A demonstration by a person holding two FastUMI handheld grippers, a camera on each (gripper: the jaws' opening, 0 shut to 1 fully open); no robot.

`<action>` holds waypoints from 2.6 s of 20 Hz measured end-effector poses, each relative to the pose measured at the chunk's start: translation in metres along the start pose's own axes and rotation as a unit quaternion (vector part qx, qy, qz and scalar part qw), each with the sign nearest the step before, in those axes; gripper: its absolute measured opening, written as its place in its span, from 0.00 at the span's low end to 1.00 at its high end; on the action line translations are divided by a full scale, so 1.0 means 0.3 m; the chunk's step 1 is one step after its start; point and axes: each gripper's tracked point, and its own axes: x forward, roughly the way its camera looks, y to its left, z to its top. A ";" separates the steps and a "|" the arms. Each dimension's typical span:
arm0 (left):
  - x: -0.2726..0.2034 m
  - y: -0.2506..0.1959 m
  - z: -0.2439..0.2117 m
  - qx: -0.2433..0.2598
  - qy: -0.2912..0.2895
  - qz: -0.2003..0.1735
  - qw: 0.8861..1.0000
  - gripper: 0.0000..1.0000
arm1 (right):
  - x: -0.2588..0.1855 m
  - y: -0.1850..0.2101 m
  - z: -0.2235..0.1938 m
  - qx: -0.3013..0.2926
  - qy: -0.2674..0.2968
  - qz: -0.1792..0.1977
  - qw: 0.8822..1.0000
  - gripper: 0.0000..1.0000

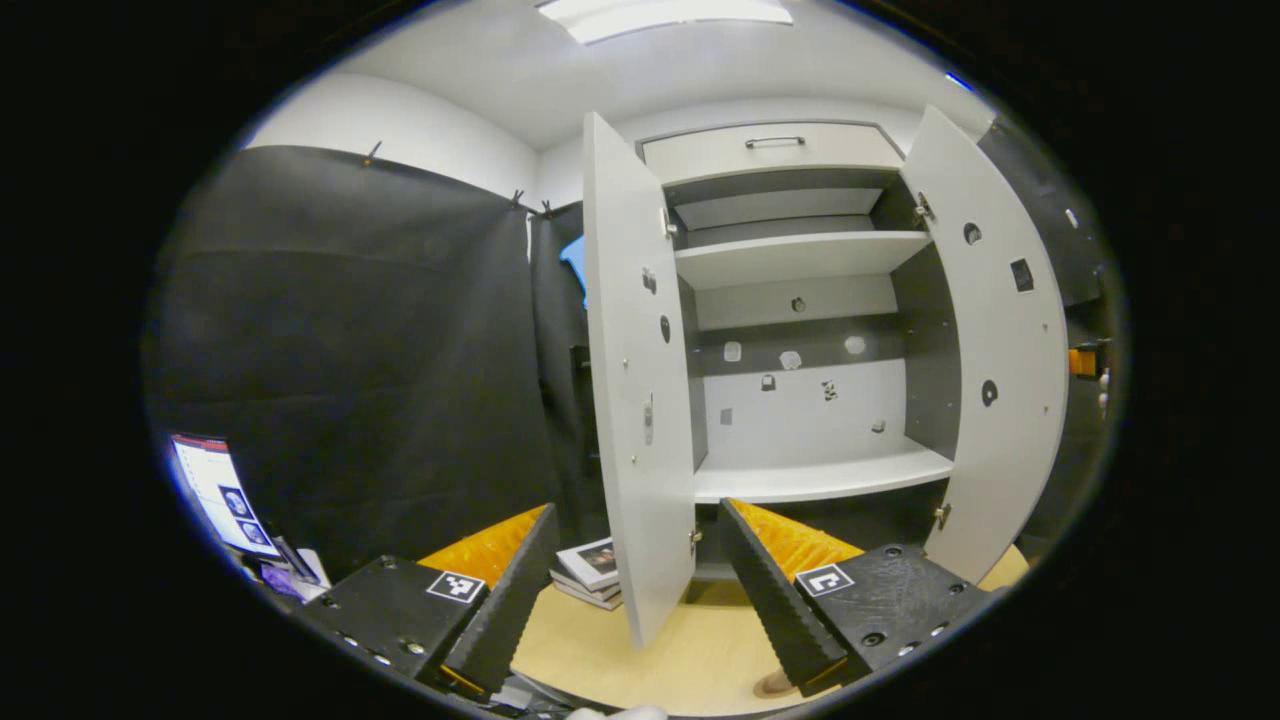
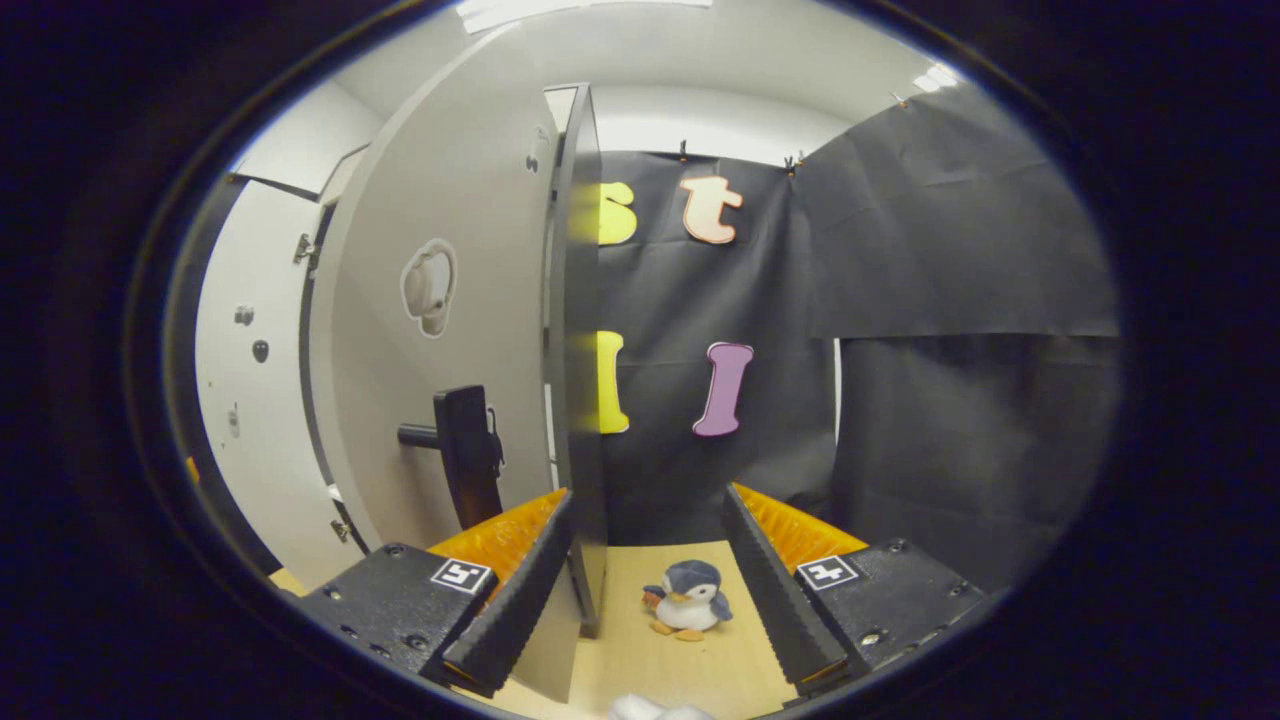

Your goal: Grasp the bottle in the cabinet with the left hand and place it on the coaster, then close the right door with the right hand and the left door with the left hand.

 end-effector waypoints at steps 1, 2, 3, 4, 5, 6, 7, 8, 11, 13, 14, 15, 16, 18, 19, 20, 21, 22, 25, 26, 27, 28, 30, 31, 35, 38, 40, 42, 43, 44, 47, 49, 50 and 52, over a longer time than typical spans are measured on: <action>-0.004 0.008 -0.003 -0.001 0.001 0.001 1.000 0.97 | -0.002 0.033 0.001 0.004 0.001 0.010 1.000 0.96; -0.007 0.016 -0.008 -0.001 0.004 0.002 1.000 0.97 | 0.001 0.077 -0.007 0.006 0.003 0.023 1.000 0.96; -0.010 0.023 -0.009 -0.001 0.005 0.002 1.000 0.97 | 0.003 0.126 -0.016 0.002 0.008 0.038 0.999 0.96; -0.010 0.034 -0.011 -0.001 0.004 0.003 1.000 0.97 | 0.004 0.176 -0.030 -0.004 0.012 0.051 0.999 0.96; -0.012 0.044 -0.012 0.000 0.005 0.004 1.000 0.97 | 0.006 0.218 -0.029 -0.010 0.010 0.060 0.998 0.96; -0.013 0.054 -0.019 0.000 0.006 0.003 1.000 0.97 | 0.011 0.249 -0.025 -0.016 0.005 0.064 0.998 0.96; -0.019 0.063 -0.026 0.001 0.009 0.004 1.000 0.98 | 0.017 0.280 -0.020 -0.025 0.002 0.067 0.997 0.96; -0.019 0.073 -0.032 0.001 0.010 0.005 1.000 0.97 | 0.018 0.312 -0.024 -0.029 0.000 0.073 0.997 0.96; -0.016 0.097 -0.040 0.000 0.016 0.008 1.000 0.97 | 0.033 0.404 -0.030 -0.027 0.001 0.105 0.994 0.96; -0.014 0.107 -0.045 0.000 0.015 0.010 1.000 0.97 | 0.032 0.457 -0.022 -0.031 0.000 0.119 0.992 0.96; -0.015 0.114 -0.045 0.000 0.016 0.010 1.000 0.97 | 0.029 0.465 -0.014 -0.031 -0.004 0.121 0.992 0.97; -0.015 0.120 -0.043 0.000 0.015 0.010 1.000 0.97 | 0.029 0.474 -0.007 -0.033 -0.007 0.123 0.992 0.96; -0.014 0.126 -0.043 -0.001 0.015 0.009 1.000 0.97 | 0.022 0.480 -0.014 -0.034 -0.007 0.122 0.992 0.96; -0.006 0.130 -0.041 -0.004 0.013 0.008 1.000 0.97 | 0.015 0.482 -0.023 -0.033 -0.003 0.123 0.992 0.96; -0.003 0.131 -0.040 -0.006 0.012 0.007 1.000 0.97 | 0.017 0.479 -0.029 -0.033 0.000 0.122 0.992 0.97; 0.006 0.134 -0.038 -0.006 0.012 0.005 1.000 0.97 | 0.017 0.477 -0.029 -0.032 0.003 0.121 0.992 0.97; 0.011 0.137 -0.036 -0.004 0.012 0.005 1.000 0.97 | 0.014 0.475 -0.033 -0.030 0.005 0.120 0.992 0.96; 0.016 0.141 -0.038 -0.002 0.013 0.004 1.000 0.97 | 0.010 0.470 -0.038 -0.030 0.008 0.117 0.993 0.97; 0.057 0.169 -0.041 0.001 0.014 0.000 1.000 0.97 | -0.024 0.469 -0.068 -0.024 0.013 0.114 0.993 0.95; 0.076 0.191 -0.041 0.005 0.015 0.003 1.000 0.97 | -0.037 0.468 -0.083 -0.023 0.016 0.114 0.993 0.96; 0.099 0.216 -0.035 0.010 0.012 0.007 1.000 0.97 | -0.043 0.469 -0.090 -0.024 0.021 0.114 0.993 0.97; 0.128 0.250 -0.035 0.012 0.009 0.012 1.000 0.97 | -0.059 0.471 -0.106 -0.024 0.026 0.113 0.993 0.97; 0.197 0.319 -0.029 0.011 0.005 0.019 1.000 0.97 | -0.095 0.475 -0.163 -0.020 0.039 0.114 0.992 0.97; 0.237 0.356 -0.025 0.013 0.004 0.023 1.000 0.97 | -0.114 0.477 -0.187 -0.017 0.045 0.114 0.992 0.97; 0.387 0.482 -0.005 0.006 0.001 0.032 0.999 0.98 | -0.165 0.498 -0.240 -0.016 0.066 0.110 0.992 0.96; 0.490 0.528 0.039 -0.002 -0.013 0.024 1.000 0.97 | -0.192 0.512 -0.258 -0.016 0.075 0.103 0.992 0.97; 0.548 0.528 0.050 -0.001 -0.011 0.016 1.000 0.98 | -0.201 0.518 -0.255 -0.013 0.076 0.102 0.992 0.96; 0.597 0.497 0.055 -0.005 -0.008 0.002 1.000 0.98 | -0.199 0.521 -0.243 -0.011 0.076 0.097 0.992 0.97; 0.609 0.468 0.058 -0.008 -0.009 -0.010 1.000 0.99 | -0.203 0.518 -0.236 -0.008 0.074 0.095 0.993 0.97; 0.616 0.429 0.062 -0.013 -0.009 -0.027 1.000 0.97 | -0.208 0.517 -0.226 -0.003 0.071 0.093 0.993 0.97; 0.635 0.354 0.079 -0.008 -0.014 -0.054 0.998 0.94 | -0.226 0.502 -0.214 0.000 0.063 0.086 0.994 0.97; 0.617 0.343 0.095 -0.011 -0.022 -0.060 0.998 0.82 | -0.235 0.490 -0.220 0.001 0.063 0.081 0.995 0.97; 0.607 0.329 0.088 -0.017 -0.018 -0.068 0.997 0.89 | -0.237 0.480 -0.217 0.002 0.063 0.078 0.995 0.96; 0.601 0.318 0.095 -0.014 -0.019 -0.072 0.997 0.85 | -0.242 0.465 -0.214 0.006 0.061 0.070 0.996 0.96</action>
